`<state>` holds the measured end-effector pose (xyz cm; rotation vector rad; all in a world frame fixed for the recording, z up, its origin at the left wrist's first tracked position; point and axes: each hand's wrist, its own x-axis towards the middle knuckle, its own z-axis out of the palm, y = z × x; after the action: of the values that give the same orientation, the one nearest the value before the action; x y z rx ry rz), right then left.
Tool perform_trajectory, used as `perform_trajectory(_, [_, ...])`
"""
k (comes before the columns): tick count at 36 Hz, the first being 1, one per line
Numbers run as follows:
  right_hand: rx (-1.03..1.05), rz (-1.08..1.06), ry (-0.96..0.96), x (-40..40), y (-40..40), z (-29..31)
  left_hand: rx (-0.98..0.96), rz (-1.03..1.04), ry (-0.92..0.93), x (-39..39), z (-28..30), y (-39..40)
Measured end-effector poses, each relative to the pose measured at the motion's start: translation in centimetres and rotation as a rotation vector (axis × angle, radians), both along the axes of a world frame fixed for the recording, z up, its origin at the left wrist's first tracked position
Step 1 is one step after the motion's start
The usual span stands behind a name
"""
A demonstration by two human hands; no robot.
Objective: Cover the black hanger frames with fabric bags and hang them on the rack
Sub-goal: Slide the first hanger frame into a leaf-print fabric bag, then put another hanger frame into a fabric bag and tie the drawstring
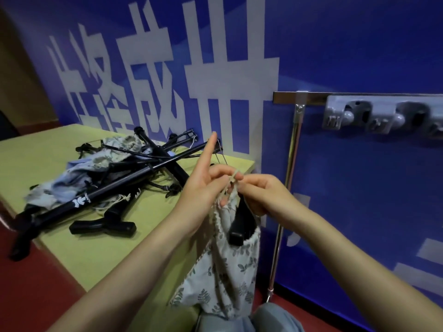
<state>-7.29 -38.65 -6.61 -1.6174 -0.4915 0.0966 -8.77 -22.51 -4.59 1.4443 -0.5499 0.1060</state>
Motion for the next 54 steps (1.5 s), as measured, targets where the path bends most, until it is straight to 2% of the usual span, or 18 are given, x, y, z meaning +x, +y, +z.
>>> perform_trajectory(9, [0.169, 0.090, 0.107, 0.1, 2.1, -0.3, -0.091, 0.042, 0.060, 0.2, -1.5, 1.7])
perform_trajectory(12, [0.294, 0.140, 0.182, 0.5, 2.6, -0.2, -0.089, 0.112, 0.063, 0.1, -2.2, 2.2])
perform_trajectory(17, [0.336, 0.125, 0.168, 1.1, 3.1, 0.9, 0.130, 0.204, 0.061, -0.5, -3.8, 2.7])
perform_trajectory(24, [0.270, 0.051, 0.177, 1.9, 3.9, 1.9, 0.195, 0.258, -0.014, -0.2, -4.9, 3.2])
perform_trajectory(29, [0.535, 0.033, 0.306, 2.6, 3.6, 4.0, 0.319, 0.278, -0.062, 0.5, -6.1, 3.7])
perform_trajectory(33, [0.600, 0.052, 0.263, 2.9, 4.4, 5.5, 0.268, 0.303, -0.048, 0.8, -5.2, 4.2])
perform_trajectory(40, [0.760, 0.109, 0.266, 5.0, 8.3, 10.7, -0.033, 0.410, 0.008, 1.8, -1.6, 6.0])
perform_trajectory(42, [0.794, 0.137, 0.245, 5.6, 9.5, 13.1, -0.068, 0.421, 0.016, 2.4, -1.6, 6.9])
perform_trajectory(48, [0.828, 0.227, 0.162, 6.9, 13.8, 19.8, -0.144, 0.294, 0.227, 2.8, -0.8, 7.7])
perform_trajectory(52, [0.896, 0.256, 0.131, 7.7, 16.7, 21.9, -0.142, 0.162, 0.221, 4.0, 0.6, 7.4])
perform_trajectory(54, [0.940, 0.260, 0.123, 8.1, 17.5, 22.6, -0.155, 0.164, 0.181, 4.5, 1.6, 7.5])
